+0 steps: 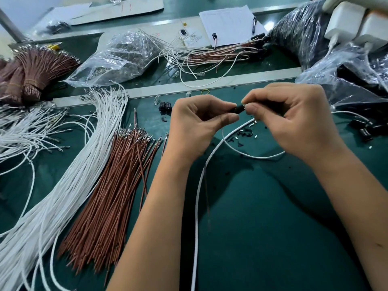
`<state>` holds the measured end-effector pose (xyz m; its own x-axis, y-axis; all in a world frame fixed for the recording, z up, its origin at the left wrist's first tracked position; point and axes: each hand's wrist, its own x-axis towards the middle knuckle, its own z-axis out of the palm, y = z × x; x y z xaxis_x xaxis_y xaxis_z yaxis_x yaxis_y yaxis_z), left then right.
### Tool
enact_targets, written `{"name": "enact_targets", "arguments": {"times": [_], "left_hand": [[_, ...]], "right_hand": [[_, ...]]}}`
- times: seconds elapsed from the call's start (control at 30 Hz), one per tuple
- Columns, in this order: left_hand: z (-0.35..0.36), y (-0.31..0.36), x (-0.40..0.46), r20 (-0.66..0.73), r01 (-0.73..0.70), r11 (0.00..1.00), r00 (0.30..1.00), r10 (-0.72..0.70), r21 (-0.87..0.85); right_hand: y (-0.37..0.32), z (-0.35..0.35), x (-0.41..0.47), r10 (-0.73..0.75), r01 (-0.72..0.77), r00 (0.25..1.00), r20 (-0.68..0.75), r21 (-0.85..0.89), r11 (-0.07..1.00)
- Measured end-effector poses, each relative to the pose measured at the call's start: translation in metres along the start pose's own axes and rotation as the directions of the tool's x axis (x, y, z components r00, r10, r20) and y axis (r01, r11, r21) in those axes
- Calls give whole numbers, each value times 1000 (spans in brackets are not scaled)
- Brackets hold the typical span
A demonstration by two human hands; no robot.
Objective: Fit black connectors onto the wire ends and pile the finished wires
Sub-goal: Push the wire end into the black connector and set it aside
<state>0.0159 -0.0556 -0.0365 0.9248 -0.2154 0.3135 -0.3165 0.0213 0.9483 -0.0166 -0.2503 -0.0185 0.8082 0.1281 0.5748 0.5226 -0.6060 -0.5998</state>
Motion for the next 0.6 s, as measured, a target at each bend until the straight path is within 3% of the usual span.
{"name": "enact_targets", "arguments": {"times": [0.33,0.47,0.6], "left_hand": [[-6,3,2,63,-2,1000,998,1,15],[-4,2,2,37,-24,993,999,20,117],[-4,3,0,33,-1,999,999,-1,50]], "right_hand": [[3,8,-2,176,-170,984,12,339,925],[4,12,-4,201,-195,979,13,321,927],[3,9,-4,165,-167,986,34,314,934]]}}
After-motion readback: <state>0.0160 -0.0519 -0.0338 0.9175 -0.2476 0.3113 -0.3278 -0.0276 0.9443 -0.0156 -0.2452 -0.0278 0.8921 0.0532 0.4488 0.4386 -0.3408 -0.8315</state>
